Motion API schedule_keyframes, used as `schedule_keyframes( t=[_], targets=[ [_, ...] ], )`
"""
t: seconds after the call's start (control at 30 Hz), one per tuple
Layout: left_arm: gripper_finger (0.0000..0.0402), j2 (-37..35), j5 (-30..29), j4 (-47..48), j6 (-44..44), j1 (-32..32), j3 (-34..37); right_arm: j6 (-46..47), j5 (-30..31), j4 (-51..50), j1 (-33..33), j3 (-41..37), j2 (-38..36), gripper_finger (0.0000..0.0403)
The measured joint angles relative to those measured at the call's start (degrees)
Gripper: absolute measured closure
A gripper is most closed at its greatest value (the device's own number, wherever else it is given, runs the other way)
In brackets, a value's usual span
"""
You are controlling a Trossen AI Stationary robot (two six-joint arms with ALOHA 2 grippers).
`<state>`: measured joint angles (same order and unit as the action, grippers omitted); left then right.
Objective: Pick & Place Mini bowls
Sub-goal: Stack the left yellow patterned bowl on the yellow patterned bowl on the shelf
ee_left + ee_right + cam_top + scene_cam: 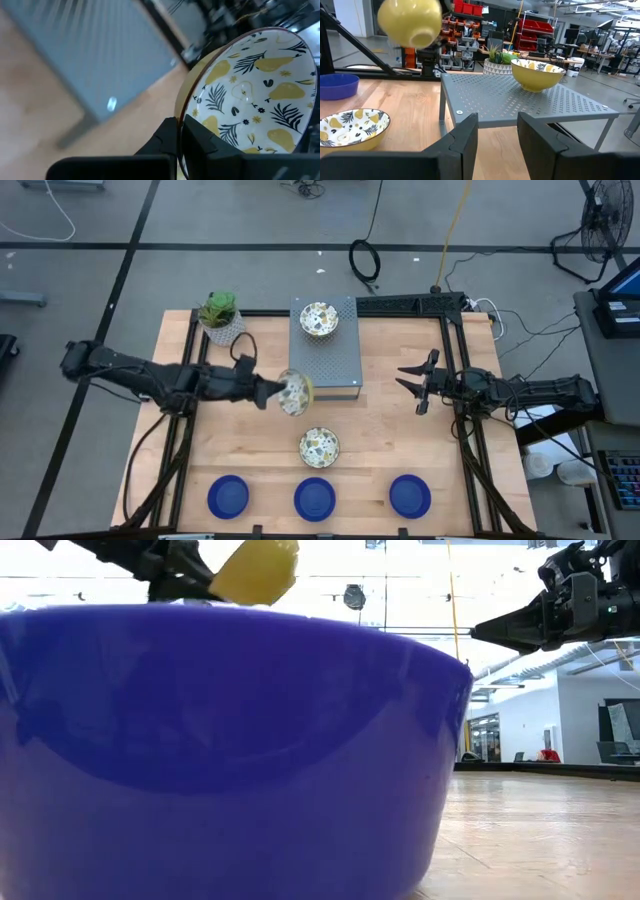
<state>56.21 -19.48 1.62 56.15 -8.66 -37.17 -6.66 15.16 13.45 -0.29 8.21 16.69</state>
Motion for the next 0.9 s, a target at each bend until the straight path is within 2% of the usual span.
schedule_keyframes(
  t=[0.23, 0.4, 0.47, 0.67, 0.9],
  targets=[
    [0.0393, 0.02, 4.87, -10.90, -10.48, 7.51, 0.00, 0.00, 0.00, 0.00, 0.02, 0.00, 0.00, 0.0275],
    [0.0393, 0.02, 11.58, -16.52, -11.64, 14.34, -0.02, 0.00, 0.00, 0.00, 0.02, 0.00, 0.00, 0.0275],
    [0.0393, 0.04, 15.13, -16.04, -10.97, 17.38, -0.91, 0.00, 0.00, 0.00, 0.00, 0.00, 0.00, 0.0275],
    [0.0393, 0.14, 22.13, -3.92, -11.60, 25.42, -9.99, 0.00, 0.00, 0.00, 0.01, 0.00, 0.00, 0.0275],
    [0.0393, 6.59, 26.35, 12.08, -14.89, 31.40, -27.62, 0.00, 0.04, 0.00, 0.00, 0.00, 0.00, 0.0275]
  ],
)
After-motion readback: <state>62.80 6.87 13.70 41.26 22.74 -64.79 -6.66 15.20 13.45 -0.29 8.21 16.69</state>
